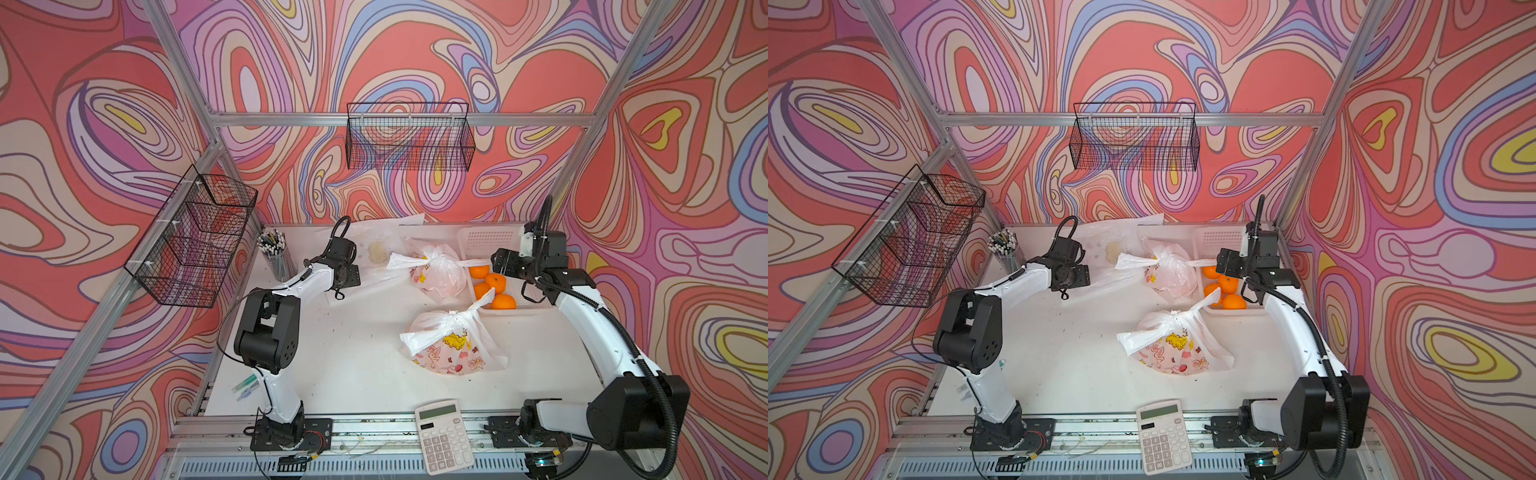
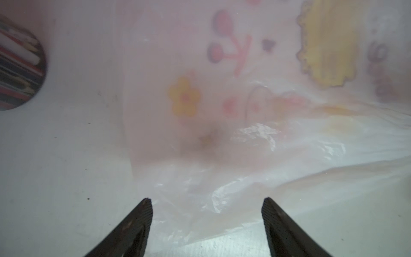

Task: Place the oranges into plastic bags & tie knots
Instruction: Tie the plastic bag at the center of the board, then adjust the plastic bag at the center of the board.

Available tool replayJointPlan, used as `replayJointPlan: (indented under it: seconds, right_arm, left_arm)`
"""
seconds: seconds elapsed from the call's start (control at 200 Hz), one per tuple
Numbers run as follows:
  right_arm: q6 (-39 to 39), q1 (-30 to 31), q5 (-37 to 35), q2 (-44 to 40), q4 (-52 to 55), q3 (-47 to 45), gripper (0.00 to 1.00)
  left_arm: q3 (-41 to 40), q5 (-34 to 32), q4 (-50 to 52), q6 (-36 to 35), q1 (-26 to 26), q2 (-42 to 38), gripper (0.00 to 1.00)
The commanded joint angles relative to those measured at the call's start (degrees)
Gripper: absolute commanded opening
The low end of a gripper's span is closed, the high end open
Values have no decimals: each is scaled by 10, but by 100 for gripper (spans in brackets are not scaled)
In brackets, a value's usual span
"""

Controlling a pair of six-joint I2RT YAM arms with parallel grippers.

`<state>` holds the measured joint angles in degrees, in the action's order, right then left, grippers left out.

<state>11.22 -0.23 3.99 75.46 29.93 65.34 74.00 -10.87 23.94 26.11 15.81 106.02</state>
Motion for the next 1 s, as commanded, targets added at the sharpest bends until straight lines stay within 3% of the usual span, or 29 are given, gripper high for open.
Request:
replayJointPlan:
  seconds: [0.0,0.195,0.466,0.656,0.726,0.962,0.997]
  right_arm:
    - [-6,-2,-16,7,3,-12,93]
    - [-9,-2,-20,15,0,-14,93]
    - [-11,-2,-24,21,2,-11,93]
    - [-15,-2,-29,21,4,-11,93]
    - [-15,-2,-32,21,4,-12,93]
    - [-15,-2,-37,17,3,-10,93]
    - [-15,-2,-36,16,3,-10,93]
  left_arm:
    - [15,-81,42,25,-8,12,85]
    - [-12,-45,25,46,-24,31,84]
    - [-29,-6,3,58,-31,57,61]
    - [-32,1,2,72,-32,72,54]
    - [-32,3,4,72,-32,74,45]
    - [-48,2,-20,69,-35,41,1]
    - [-49,5,-26,64,-35,30,0]
